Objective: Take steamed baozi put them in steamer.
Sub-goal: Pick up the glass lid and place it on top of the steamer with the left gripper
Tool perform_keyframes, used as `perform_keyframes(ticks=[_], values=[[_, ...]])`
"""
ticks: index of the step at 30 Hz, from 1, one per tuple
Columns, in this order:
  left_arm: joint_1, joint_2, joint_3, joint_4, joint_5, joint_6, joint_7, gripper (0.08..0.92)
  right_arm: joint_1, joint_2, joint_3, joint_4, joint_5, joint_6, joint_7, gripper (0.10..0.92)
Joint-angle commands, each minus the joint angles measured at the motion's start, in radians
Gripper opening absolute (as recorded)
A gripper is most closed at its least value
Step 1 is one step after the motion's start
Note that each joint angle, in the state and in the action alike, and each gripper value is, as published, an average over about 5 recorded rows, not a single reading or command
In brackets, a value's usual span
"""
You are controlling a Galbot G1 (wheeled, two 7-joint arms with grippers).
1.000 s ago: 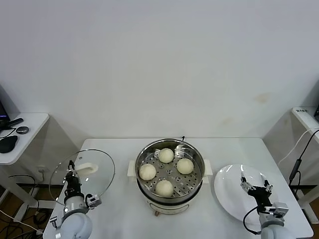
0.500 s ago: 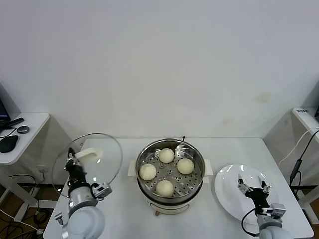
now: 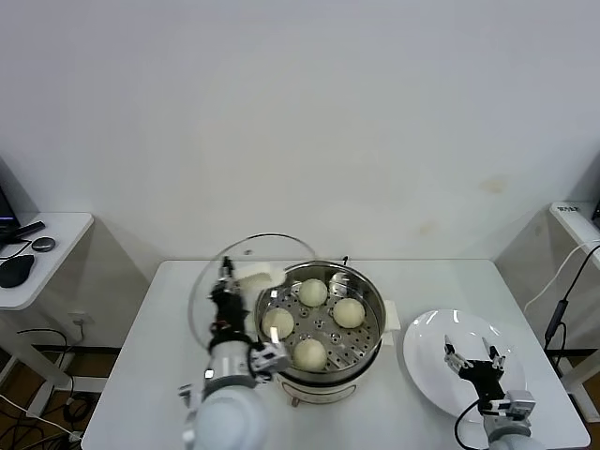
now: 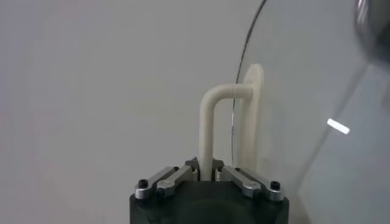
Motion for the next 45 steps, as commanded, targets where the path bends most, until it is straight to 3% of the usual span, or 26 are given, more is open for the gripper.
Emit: perform_keyframes(ticks=[1,10,19,45], values=[[-0.099,-0.041,0.291,0.129,0.031,0.015,0.032,0.174,-0.018,0.017,-0.001,0.007,-0.020,0.001,-0.002,0.823],[-0.140,-0.105,0.285,0.282,0.145,0.015,0.016,0.174,-0.008,0.032,-0.009,0.002,-0.031,0.000,-0.002,0.823],[-0.142,-0.131,0.267,0.359,0.225,0.015,0.013,0.174,-0.002,0.038,-0.008,-0.005,-0.031,0.000,-0.002,0.823],[-0.107,-0.121,0.222,0.353,0.265,0.015,0.028,0.174,-0.004,0.047,-0.010,-0.005,-0.034,0.007,-0.001,0.823]])
